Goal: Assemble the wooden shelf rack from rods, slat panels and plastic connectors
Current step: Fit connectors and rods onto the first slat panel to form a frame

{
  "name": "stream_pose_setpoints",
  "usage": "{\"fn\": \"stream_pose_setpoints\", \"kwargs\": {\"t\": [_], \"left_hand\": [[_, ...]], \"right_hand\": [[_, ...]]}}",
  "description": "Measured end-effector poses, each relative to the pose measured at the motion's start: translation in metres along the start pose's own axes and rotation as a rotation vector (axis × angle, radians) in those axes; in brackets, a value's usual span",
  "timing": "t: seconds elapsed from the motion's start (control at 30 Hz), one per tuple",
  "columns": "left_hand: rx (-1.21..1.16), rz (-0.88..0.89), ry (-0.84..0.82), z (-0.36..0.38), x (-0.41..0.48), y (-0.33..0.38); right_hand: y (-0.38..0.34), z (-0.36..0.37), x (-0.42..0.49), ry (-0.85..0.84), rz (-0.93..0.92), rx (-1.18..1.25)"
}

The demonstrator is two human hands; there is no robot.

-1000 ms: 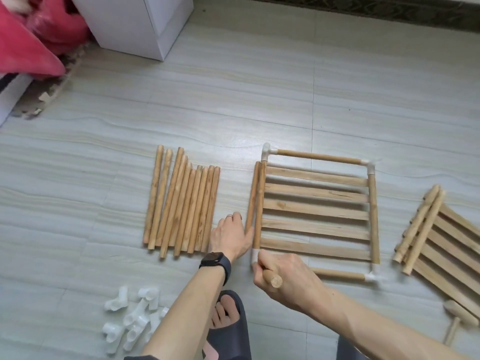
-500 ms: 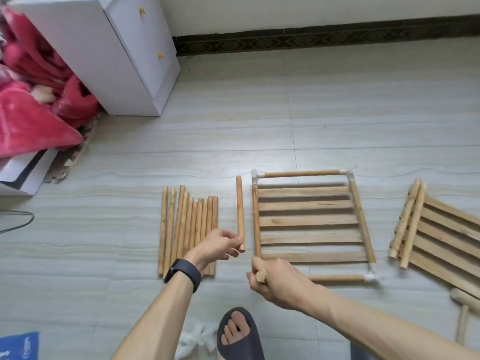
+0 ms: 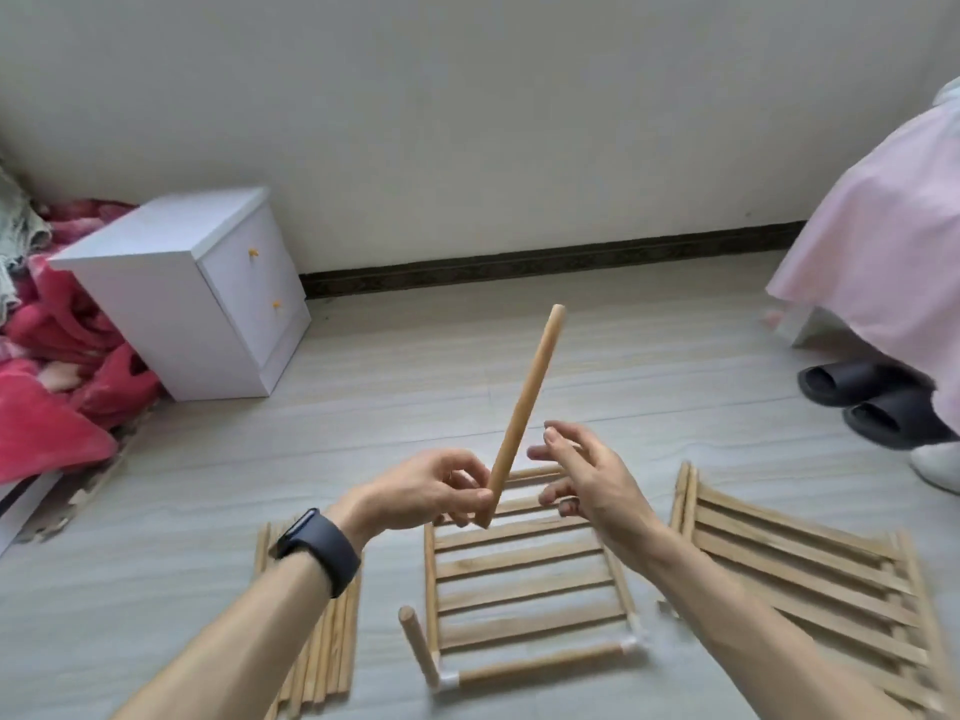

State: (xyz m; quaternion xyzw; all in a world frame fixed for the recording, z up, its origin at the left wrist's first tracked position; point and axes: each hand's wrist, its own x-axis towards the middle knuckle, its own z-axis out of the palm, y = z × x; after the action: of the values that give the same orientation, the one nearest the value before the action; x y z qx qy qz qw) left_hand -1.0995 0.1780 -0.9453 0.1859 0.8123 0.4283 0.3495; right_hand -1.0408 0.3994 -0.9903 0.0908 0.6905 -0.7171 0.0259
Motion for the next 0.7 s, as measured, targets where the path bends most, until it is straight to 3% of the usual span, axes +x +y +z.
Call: {"fn": "stream_pose_setpoints", "kwargs": {"t": [0.17,0.37,0.47,0.6,0.7], "left_hand": [[0.564,0.053,0.026,0.042,0.026,0.026],[0.712,0.086,0.010,0.069,0.049,0.043],[0.676,0.069,-0.005,0.074,0.054,0.055],[0.642,0.078,-0.058,0.082,0.064,0.079],[0.606,0.076,-0.113,0.092,0.077,0.093]], "right_hand": [[-0.030,-0.056,-0.014,0.144,-0.113,0.046],[-0.024,-0.101,-0.030,0.317,-0.123,-0.090],[-0.005,-0.109,-0.040,0.581,-0.163,-0.507],[0.034,-0.105,-0.051,0.492,-0.392,-1.146],[0.057,-0.105,-0.047,0.504,-0.457,-1.321]]}}
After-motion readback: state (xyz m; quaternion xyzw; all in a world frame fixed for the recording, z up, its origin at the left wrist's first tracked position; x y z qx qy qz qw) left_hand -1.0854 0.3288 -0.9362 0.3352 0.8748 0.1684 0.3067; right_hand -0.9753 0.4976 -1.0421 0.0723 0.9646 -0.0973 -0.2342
